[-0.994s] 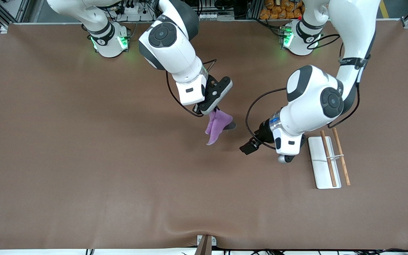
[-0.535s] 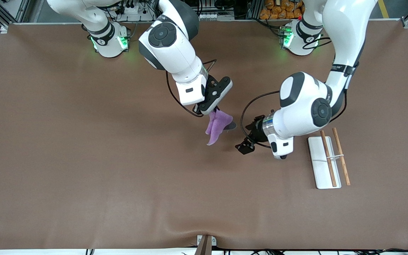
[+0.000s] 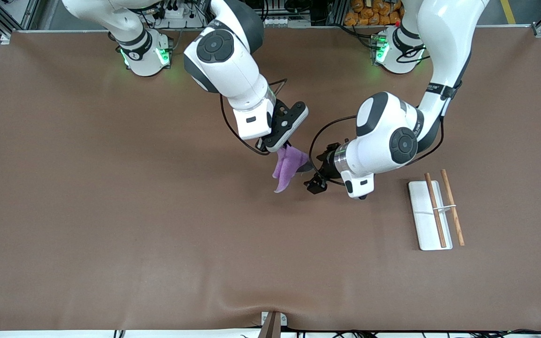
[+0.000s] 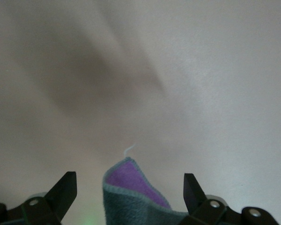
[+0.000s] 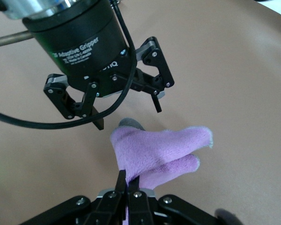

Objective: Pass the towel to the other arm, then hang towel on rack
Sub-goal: 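Move the left gripper to the towel held by the right gripper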

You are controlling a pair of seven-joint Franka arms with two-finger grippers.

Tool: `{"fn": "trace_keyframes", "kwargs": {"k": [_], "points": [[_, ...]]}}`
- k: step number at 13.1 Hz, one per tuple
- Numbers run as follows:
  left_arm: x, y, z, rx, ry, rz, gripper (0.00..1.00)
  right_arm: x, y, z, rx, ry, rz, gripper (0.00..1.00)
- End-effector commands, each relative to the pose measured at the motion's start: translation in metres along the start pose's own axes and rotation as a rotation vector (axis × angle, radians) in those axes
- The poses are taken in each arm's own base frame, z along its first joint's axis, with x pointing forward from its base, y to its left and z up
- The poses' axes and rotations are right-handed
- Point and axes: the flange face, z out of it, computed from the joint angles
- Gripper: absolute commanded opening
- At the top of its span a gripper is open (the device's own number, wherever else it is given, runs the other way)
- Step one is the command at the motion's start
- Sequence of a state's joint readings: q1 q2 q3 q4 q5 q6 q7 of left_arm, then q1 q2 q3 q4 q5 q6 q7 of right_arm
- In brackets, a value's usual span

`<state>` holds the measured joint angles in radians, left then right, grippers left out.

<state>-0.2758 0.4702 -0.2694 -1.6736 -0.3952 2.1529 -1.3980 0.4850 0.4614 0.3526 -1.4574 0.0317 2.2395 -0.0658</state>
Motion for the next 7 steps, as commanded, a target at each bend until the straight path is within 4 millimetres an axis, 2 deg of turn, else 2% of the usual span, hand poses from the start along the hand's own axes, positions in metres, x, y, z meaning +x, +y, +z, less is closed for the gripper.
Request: {"fn": "trace_keyframes", "kwargs": {"k": [1,2,4,7], "points": [[-0.0086,-0.0126,-0.0153,0.008,-0.010,-0.033,0.93,0.0040,0.0017,-0.0023,0.000,0.009,0.009,0.00],[-0.0108,-0.0132,-0.0193,0.006,-0.009,-0.037,0.88,0.0039,0.0019,-0.0013,0.000,0.008,0.009,0.00],[-0.0135,-0.0135,-0.0200,0.009,-0.017,-0.038,0.69,0.0040,0.0017,-0.0023,0.000,0.009,0.009,0.00],[-0.0123,-0.0124,-0.0141,0.014,-0.035,-0.051,0.65,0.0040,0.0017,-0.0023,0.000,0.009,0.009,0.00]]}}
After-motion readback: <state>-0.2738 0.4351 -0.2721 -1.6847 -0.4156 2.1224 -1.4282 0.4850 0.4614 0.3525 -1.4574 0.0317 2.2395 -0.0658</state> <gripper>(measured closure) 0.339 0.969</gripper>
